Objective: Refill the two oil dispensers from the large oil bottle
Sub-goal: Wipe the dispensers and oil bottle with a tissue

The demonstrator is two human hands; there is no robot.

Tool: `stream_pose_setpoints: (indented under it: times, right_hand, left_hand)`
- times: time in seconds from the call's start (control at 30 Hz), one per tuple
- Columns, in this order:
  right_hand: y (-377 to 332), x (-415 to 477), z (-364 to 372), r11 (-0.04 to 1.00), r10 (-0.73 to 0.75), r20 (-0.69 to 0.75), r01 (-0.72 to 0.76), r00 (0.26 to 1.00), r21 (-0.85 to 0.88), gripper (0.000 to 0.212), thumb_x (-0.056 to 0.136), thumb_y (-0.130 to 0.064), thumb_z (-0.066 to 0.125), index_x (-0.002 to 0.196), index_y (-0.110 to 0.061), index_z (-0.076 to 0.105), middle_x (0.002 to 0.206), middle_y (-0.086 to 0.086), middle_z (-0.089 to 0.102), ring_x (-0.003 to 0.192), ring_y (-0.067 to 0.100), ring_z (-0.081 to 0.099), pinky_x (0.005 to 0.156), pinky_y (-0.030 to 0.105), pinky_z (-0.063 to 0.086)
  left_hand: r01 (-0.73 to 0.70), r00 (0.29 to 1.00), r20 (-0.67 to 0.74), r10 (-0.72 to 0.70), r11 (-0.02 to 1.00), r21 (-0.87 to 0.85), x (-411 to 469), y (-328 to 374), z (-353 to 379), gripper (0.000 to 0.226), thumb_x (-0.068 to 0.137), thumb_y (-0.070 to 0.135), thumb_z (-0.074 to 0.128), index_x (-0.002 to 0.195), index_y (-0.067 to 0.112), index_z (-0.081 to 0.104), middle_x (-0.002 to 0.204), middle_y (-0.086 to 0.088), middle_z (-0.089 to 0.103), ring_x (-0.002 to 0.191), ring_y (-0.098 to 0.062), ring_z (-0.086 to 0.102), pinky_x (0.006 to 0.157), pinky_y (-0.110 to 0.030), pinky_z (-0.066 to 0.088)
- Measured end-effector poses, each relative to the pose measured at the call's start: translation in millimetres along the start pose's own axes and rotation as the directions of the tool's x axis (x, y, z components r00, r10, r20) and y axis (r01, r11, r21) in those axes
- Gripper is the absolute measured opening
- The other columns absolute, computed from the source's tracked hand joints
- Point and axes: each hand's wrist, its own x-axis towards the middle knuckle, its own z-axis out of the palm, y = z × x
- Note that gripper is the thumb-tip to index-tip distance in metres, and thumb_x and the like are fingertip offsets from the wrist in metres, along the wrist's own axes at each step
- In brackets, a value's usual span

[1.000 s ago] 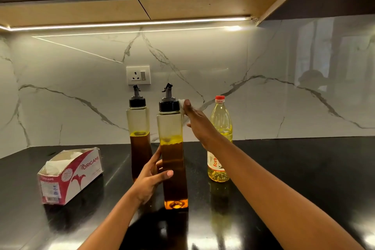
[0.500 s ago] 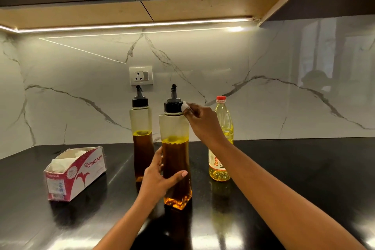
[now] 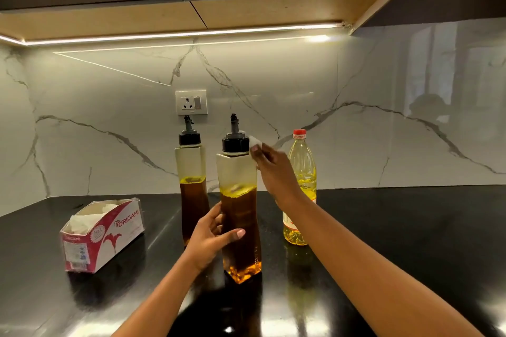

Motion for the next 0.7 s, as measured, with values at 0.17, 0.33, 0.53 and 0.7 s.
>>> stream_pose_setpoints:
  times: [0.17,0.33,0.53,0.7]
  right_hand:
    - [-14.4,13.5,-0.9,0.912,0.230,0.186,-0.278,0.955,0.303,0.035,0.099,-0.033,0.040,0.125,-0.017,0.057,0.122,0.007,0.060,0.109,0.019,0.055,0.077,0.028,0.052]
    - [1.3,2.6,-3.3,0.977,-0.001,-0.021,0.005,1.000,0.212,0.024,0.094,-0.024,0.053,0.117,-0.026,0.061,0.096,-0.015,0.067,0.094,-0.004,0.061,0.087,0.018,0.047]
    - [-18.9,20.8,4.1,0.940,0.139,0.155,-0.180,0.978,0.290,0.028,0.098,-0.029,0.042,0.116,-0.018,0.060,0.108,0.003,0.065,0.109,0.018,0.058,0.090,0.036,0.049]
    - [-11.9,10.2,-4.2,0.993,-0.109,-0.017,0.109,0.994,0.033,0.026,0.094,-0.026,0.053,0.117,-0.019,0.064,0.097,-0.005,0.068,0.083,-0.004,0.062,0.074,0.006,0.046]
  left_hand:
    - [0.080,0.994,0.085,-0.069,0.989,-0.125,3.8,-2.0,-3.1,0.094,0.049,0.039,0.093,0.130,0.017,0.051,0.117,-0.012,0.069,0.112,-0.030,0.064,0.088,-0.033,0.054]
    - [0.129,0.988,0.120,-0.101,0.958,-0.255,1.6,-8.4,-0.5,0.096,0.050,0.035,0.093,0.132,0.015,0.048,0.120,-0.014,0.067,0.113,-0.031,0.063,0.084,-0.030,0.055]
    - [0.160,0.986,0.106,-0.131,0.930,-0.331,2.0,-11.7,-0.4,0.104,0.044,0.034,0.096,0.133,0.018,0.045,0.118,-0.015,0.068,0.112,-0.033,0.063,0.083,-0.032,0.055]
    - [0.152,0.986,0.121,-0.118,0.932,-0.329,2.2,-12.8,-1.8,0.096,0.051,0.032,0.094,0.132,0.016,0.046,0.118,-0.014,0.068,0.112,-0.033,0.064,0.083,-0.031,0.055]
